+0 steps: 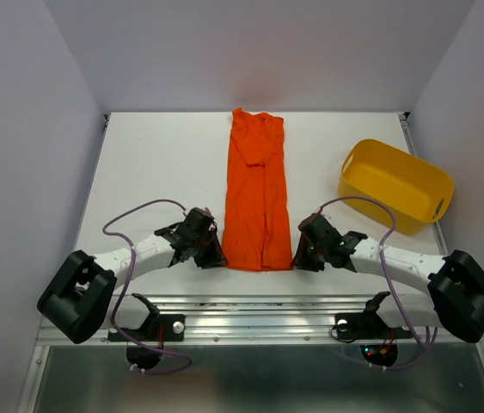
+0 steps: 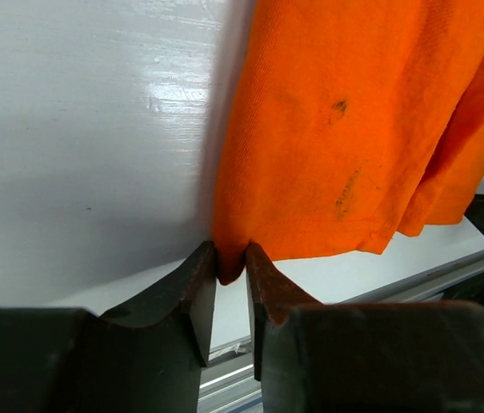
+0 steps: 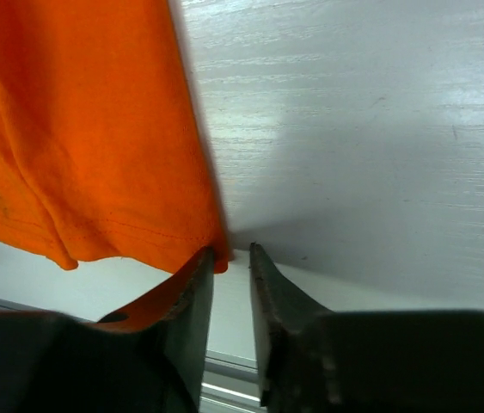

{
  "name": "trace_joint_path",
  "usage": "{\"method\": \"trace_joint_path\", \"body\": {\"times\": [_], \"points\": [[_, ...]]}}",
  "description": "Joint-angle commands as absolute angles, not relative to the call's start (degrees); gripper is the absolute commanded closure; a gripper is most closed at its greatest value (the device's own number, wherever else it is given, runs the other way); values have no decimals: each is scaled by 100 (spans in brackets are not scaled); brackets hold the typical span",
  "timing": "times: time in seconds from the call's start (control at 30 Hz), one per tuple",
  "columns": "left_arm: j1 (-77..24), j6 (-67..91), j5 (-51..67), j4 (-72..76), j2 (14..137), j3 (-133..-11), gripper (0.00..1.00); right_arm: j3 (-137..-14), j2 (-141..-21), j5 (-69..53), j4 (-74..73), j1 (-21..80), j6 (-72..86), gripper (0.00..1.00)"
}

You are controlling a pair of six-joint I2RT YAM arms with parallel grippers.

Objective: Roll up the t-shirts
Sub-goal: Roll the T-shirt to the center of the board.

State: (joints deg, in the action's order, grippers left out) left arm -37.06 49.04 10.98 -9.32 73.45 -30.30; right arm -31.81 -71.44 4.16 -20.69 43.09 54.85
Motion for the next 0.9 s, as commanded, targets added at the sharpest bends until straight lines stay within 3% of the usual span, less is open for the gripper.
{"method": "trace_joint_path", "body": {"times": [0.0,0.13,0.23,0.27,0.4,0.87], "points": [[-3735,4957,1072,-844,7330,-2909,72,-3103,-7198,360,-1732,4271,5449,76],[-3735,4957,1090,-861,7313,-2953,85,-3076,-7154,299,-1688,4271,5502,83],[-3744,4957,1081,-931,7295,-3014,99,-3085,-7041,264,-1714,4271,5555,73],[-3744,4957,1064,-966,7286,-3049,100,-3068,-6997,264,-1705,4271,5607,65],[-3753,4957,1055,-1002,7277,-3102,100,-3050,-6786,272,-1705,4271,5721,53],[-3797,4992,993,-1055,7216,-3138,100,-2979,-6742,325,-1591,4271,5897,58]]}}
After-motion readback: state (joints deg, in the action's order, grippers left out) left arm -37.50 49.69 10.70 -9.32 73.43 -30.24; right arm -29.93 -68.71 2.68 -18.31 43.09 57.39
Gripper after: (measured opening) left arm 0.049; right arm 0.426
